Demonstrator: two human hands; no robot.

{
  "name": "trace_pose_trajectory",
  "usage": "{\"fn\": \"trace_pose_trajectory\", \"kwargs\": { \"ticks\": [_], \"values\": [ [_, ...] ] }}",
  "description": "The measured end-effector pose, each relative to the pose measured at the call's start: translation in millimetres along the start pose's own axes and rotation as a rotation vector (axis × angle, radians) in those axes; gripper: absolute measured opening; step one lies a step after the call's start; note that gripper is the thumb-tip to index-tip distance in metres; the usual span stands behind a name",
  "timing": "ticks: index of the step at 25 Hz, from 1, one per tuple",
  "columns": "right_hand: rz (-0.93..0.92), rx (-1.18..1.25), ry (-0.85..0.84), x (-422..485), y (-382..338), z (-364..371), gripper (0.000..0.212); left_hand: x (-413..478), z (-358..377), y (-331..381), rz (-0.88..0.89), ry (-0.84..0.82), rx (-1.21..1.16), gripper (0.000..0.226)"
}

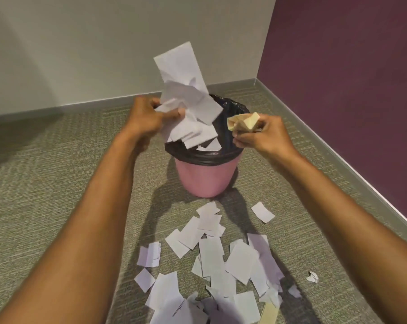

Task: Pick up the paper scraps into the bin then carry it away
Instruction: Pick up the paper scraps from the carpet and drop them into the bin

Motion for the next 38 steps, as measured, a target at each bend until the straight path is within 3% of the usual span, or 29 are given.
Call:
{"fn": "trace_pose_trajectory", "kwargs": {
  "ticks": [3,7,9,11,13,14,16,19,21,23,25,27,29,32,35,38],
  "values": [
    [0.045,-0.21,0.049,36.9,7.4,13.1,0.024,48.5,6.9,-16.2,-0.071,0.128,0.092,0.035],
    [0.11,-0.439,-0.004,52.4,11.7,24.7,0.076,67.0,39.8,-46.7,-0.183,0.011,0.219,0.06],
    [0.099,-0.461,-0.076,48.8,10.3,30.6,0.084,65.3,48.2,-49.1,-0.148,-0.035,0.259,0.076],
    [0.067,-0.416,-0.057,40.2,4.9,23.8,0.07,57.5,43.3,-40.8,-0.074,0.011,0.273,0.065],
    [0.029,-0.291,-0.021,24.0,0.8,10.5,0.04,37.2,26.9,-25.2,0.05,0.15,0.236,0.024],
    [0.02,-0.236,-0.023,11.6,2.8,3.6,0.025,17.0,19.0,-20.3,0.105,0.212,0.18,0.016],
    [0.047,-0.228,-0.053,-17.2,23.7,-9.2,0.011,-29.1,9.8,-26.5,0.169,0.265,0.043,0.032],
    [0.216,-0.377,-0.208,-64.7,103.2,-12.7,0.011,-83.4,40.8,-94.8,-0.021,0.073,-0.043,0.034],
    [0.354,-0.563,-0.416,-96.4,178.5,-2.3,0.006,-114.6,90.6,-165.4,-0.246,-0.205,0.118,0.023],
    [0.419,-0.824,-0.569,-122.5,241.2,1.7,0.023,-149.9,132.3,-228.0,-0.383,-0.414,0.331,0.012],
    [0.369,-1.046,-0.697,-142.2,279.2,7.0,0.057,-174.1,154.1,-266.2,-0.34,-0.479,0.637,0.038],
    [0.229,-1.218,-0.809,-154.8,292.5,16.0,0.075,-187.8,166.9,-278.1,-0.2,-0.504,0.944,0.062],
    [0.068,-1.315,-0.852,-158.7,289.4,26.6,0.08,-195.2,175.0,-280.4,-0.121,-0.526,1.085,0.083],
    [-0.086,-1.328,-0.806,-150.2,276.1,41.4,0.082,-200.0,182.9,-293.2,-0.138,-0.63,1.17,0.108],
    [-0.088,-1.352,-0.833,-145.7,275.1,52.4,0.085,-208.1,186.7,-305.2,-0.168,-0.709,1.233,0.115],
    [-0.061,-1.344,-0.858,-150.2,282.3,57.8,0.08,-215.0,185.8,-311.4,-0.16,-0.684,1.308,0.108]
  ]
}}
Point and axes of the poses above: each hand's wrist, its own x-axis towards the middle knuckle, its own z-axis out of the palm, y = z × x, the point moved 10 cm from there along x, towards the middle knuckle, and after that the axes turned 4 degrees about x, right-handed, at the moved point
